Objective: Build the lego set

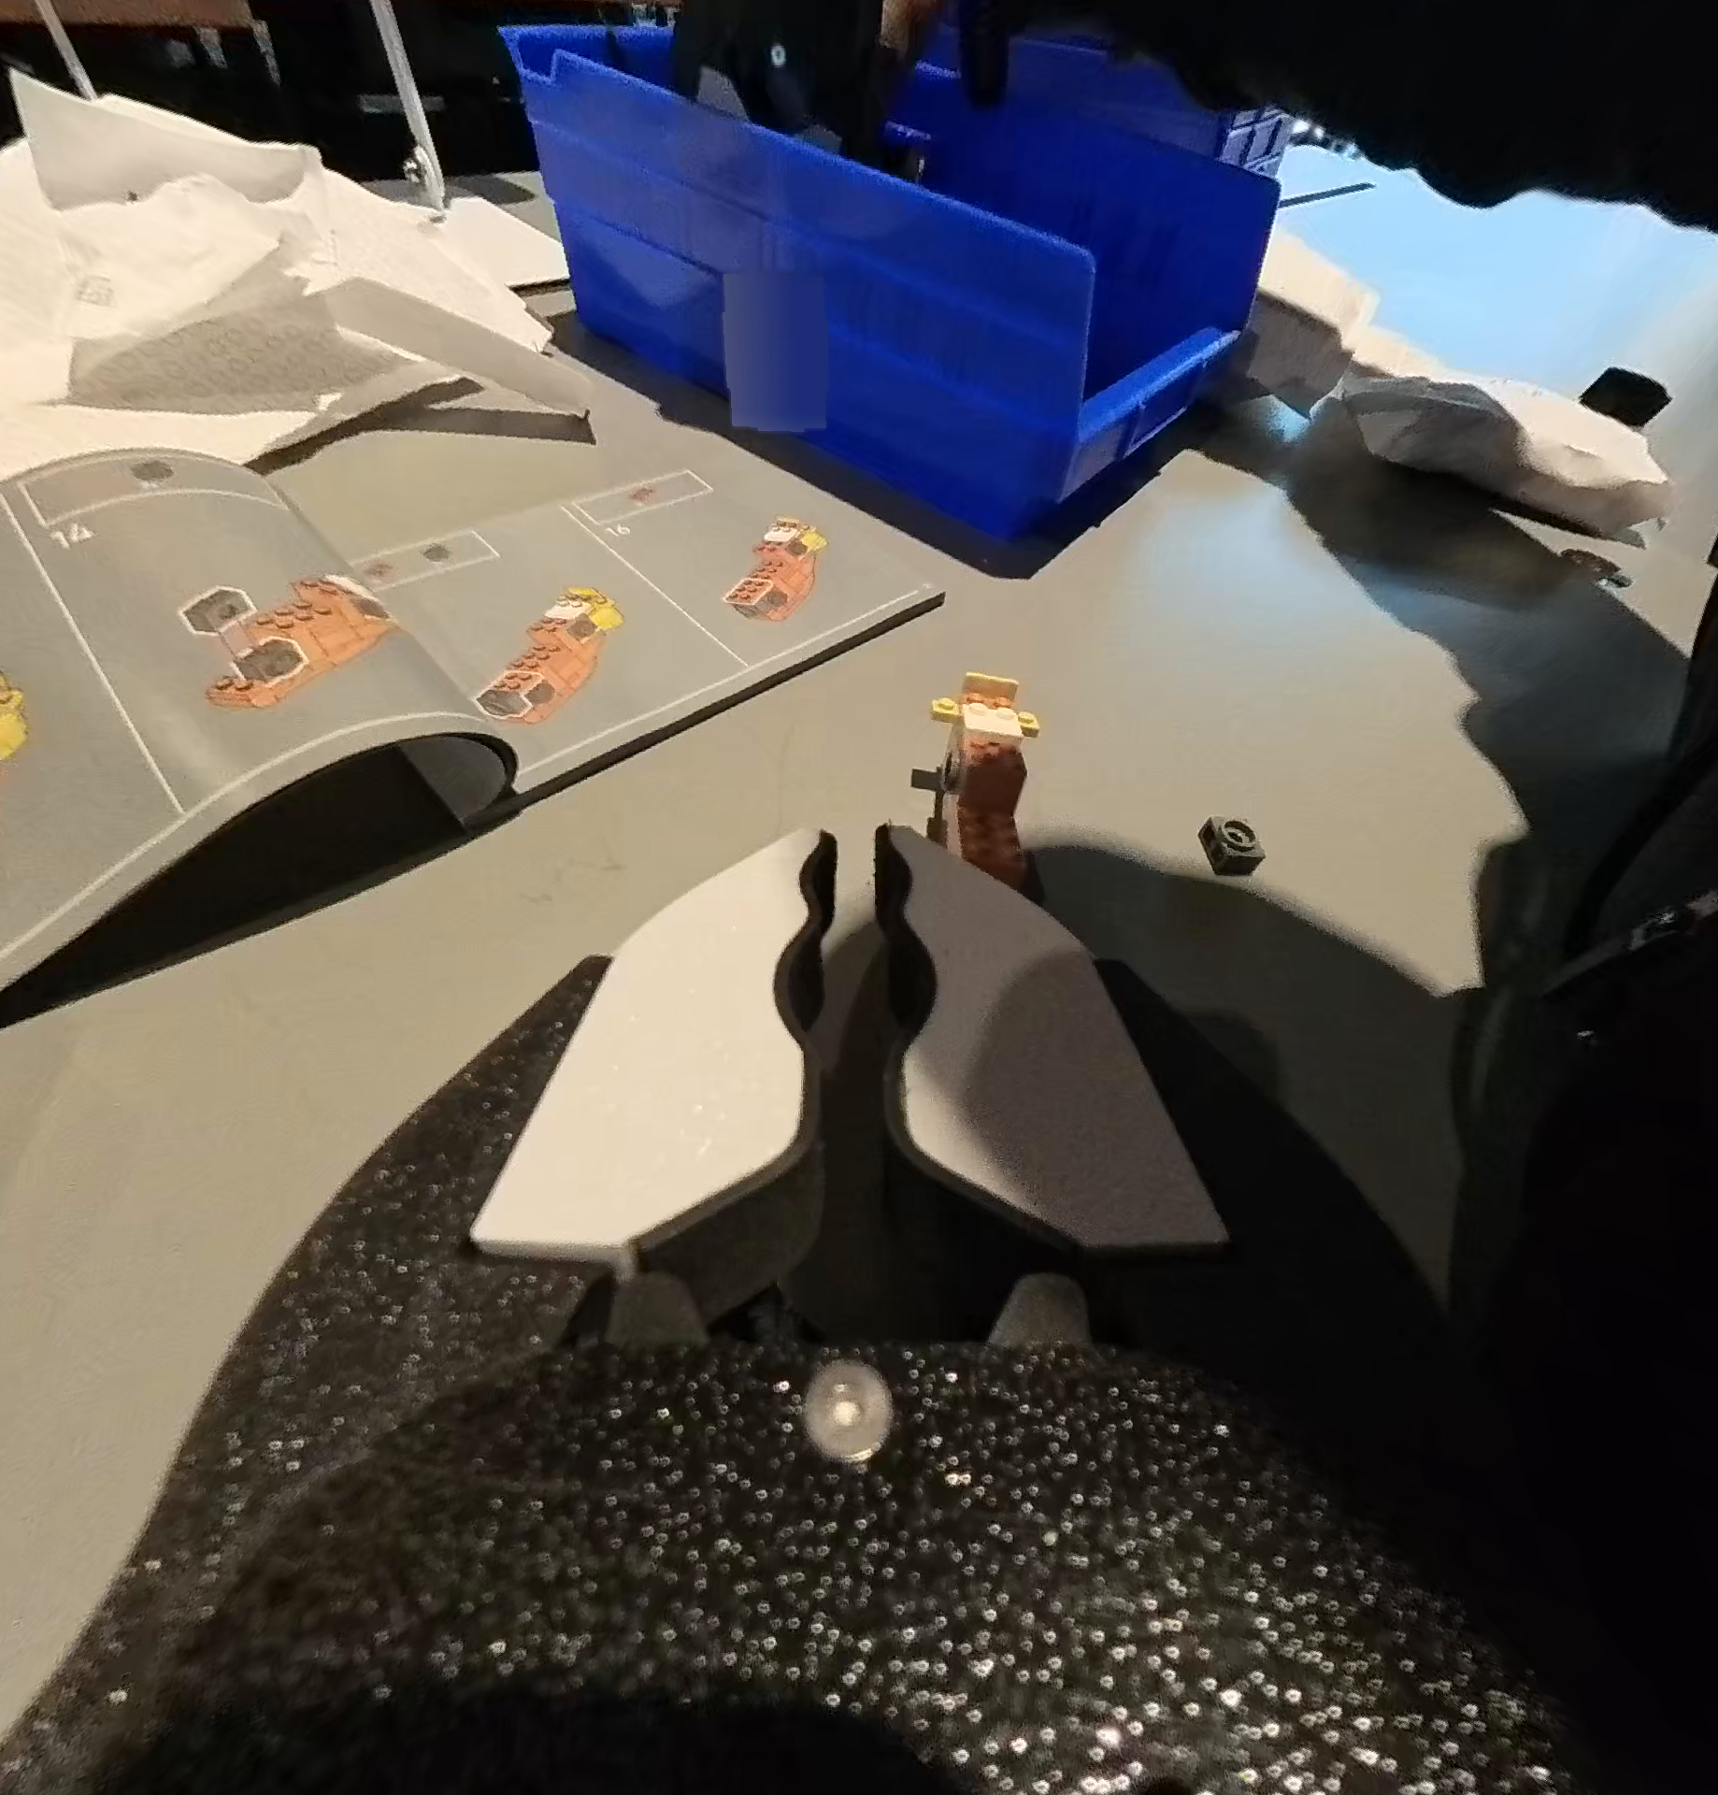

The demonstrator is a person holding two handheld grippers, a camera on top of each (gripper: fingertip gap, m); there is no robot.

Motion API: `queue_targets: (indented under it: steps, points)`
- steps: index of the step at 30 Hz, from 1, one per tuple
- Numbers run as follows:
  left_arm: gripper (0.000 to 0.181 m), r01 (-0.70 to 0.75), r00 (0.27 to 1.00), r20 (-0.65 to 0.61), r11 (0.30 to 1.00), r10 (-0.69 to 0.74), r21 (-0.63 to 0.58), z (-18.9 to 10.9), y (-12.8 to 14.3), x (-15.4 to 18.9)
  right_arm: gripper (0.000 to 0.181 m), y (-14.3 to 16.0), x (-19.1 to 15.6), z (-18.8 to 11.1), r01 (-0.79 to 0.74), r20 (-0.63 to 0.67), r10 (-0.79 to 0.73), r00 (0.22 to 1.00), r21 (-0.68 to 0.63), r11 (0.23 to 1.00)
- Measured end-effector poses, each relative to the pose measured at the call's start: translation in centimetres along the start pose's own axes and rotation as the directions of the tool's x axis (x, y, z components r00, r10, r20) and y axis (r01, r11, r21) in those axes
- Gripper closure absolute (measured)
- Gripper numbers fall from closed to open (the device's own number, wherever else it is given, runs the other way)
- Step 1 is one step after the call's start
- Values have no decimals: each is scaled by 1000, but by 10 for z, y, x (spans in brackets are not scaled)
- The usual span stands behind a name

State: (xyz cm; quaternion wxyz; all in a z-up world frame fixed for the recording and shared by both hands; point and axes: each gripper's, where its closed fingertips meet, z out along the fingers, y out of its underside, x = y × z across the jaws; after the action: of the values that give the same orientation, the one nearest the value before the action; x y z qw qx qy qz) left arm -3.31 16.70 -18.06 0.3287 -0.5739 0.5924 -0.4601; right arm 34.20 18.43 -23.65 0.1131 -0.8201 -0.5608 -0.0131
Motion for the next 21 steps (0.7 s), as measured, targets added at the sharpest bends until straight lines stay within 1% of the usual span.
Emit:
queue_targets:
  steps: [2, 4, 7, 9, 11, 12, 13, 15, 17, 18, 19, 21]
  points:
    - [174, -4, 1000, 2, 1000, 4, 3, 0, 0, 0, 164, 1, 1, 0, -7, -10, 7, 1000, -29, 1000]
    - [174, -13, 1000, 5, 1000, 13, 4, 0, -1, 1, 164, 4, 3, -2, 5, -51, -8, 999, -65, 998]
    - [174, -35, 999, 10, 999, 34, 2, 0, 0, 2, 164, -1, 2, -15, -22, -113, 15, 994, -58, 998]
    - [174, -49, 999, 11, 999, 49, 3, 0, 0, 4, 165, -5, 2, -36, -70, -193, 62, 979, -39, 997]
    - [174, -64, 998, 13, 998, 64, 8, -1, -1, 5, 165, -15, -5, -68, -141, -303, 140, 943, 18, 990]
    - [174, -71, 997, 14, 997, 71, 13, -1, -1, 6, 165, -24, -14, -88, -182, -356, 195, 914, 70, 981]
    - [174, -76, 997, 15, 997, 76, 18, -2, -2, 6, 165, -36, -28, -108, -220, -396, 257, 882, 137, 966]
    - [173, -85, 996, 17, 996, 84, 29, -3, -3, 7, 165, -72, -70, -142, -264, -434, 376, 819, 297, 918]
    - [173, -90, 996, 11, 995, 89, 44, -5, -5, 8, 166, -115, -119, -161, -294, -424, 487, 763, 444, 846]
    - [172, -92, 996, 4, 994, 92, 53, -5, -6, 9, 166, -136, -142, -161, -303, -410, 531, 742, 501, 811]
    - [172, -92, 996, -5, 994, 93, 60, -6, -6, 10, 165, -157, -161, -155, -317, -392, 571, 722, 546, 776]
    - [172, -86, 996, -31, 994, 88, 61, -5, -6, 12, 165, -194, -189, -126, -375, -334, 649, 683, 602, 705]
